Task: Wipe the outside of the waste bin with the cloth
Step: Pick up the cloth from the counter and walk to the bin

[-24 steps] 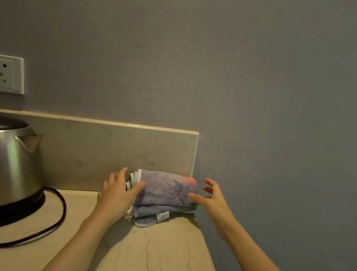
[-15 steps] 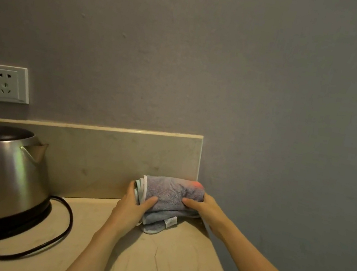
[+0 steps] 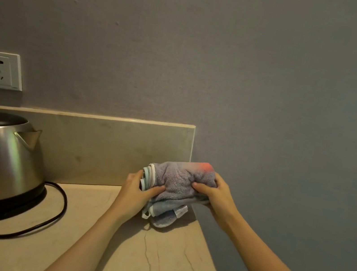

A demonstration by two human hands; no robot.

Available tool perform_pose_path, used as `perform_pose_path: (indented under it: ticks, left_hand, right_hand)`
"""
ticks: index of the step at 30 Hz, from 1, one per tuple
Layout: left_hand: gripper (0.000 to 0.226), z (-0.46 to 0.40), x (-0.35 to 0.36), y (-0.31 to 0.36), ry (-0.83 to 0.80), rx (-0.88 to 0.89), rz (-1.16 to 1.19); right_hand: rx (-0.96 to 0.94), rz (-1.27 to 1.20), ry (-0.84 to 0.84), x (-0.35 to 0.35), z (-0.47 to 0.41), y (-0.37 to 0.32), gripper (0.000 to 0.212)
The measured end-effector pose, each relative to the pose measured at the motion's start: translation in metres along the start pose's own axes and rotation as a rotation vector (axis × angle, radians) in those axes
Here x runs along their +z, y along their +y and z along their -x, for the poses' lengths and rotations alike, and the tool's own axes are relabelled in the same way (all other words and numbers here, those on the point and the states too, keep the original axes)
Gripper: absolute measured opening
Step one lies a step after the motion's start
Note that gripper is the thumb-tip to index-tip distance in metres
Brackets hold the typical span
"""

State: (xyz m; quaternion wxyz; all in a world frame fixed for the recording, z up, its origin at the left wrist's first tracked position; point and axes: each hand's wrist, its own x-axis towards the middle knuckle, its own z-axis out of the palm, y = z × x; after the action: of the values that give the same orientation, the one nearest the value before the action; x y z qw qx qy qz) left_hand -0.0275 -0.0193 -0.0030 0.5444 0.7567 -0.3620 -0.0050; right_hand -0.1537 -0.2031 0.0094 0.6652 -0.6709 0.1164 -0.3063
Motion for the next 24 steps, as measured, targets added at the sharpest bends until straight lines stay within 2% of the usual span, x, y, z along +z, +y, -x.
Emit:
perform_pose_path:
  ticks: [2,6,8,12,14,17,19,24]
  left_hand:
    - [0.061,0.007,0.008,0.014,-0.074,0.032,0.152]
    - [0.058,0.022,0.035,0.045,-0.091,0.101,0.265]
    - [0.058,0.030,0.051,0.063,-0.110,0.124,0.314]
    - [0.057,0.052,0.095,0.102,-0.127,0.174,0.364]
    - [0.060,0.069,0.125,0.119,-0.108,0.187,0.384]
    - [0.054,0.094,0.172,0.137,-0.051,0.171,0.426]
    - [0.042,0.109,0.199,0.147,-0.039,0.154,0.439]
    - [0.035,0.146,0.266,0.168,-0.141,0.149,0.339]
  right_hand:
    - [-0.045,-0.065,0.015,-0.013,0.011,-0.011,0.036]
    - [-0.104,-0.239,0.048,-0.043,0.040,-0.033,0.030]
    - [-0.098,-0.354,0.078,-0.061,0.055,-0.043,0.037]
    - [-0.066,-0.643,0.241,-0.100,0.088,-0.059,0.067]
    - [-0.027,-0.758,0.290,-0.120,0.105,-0.066,0.066]
    - [0.122,-0.782,0.249,-0.157,0.130,-0.074,0.056]
    - [0.188,-0.736,0.235,-0.188,0.146,-0.076,0.060]
    - [0.266,-0.711,0.217,-0.259,0.189,-0.074,0.048]
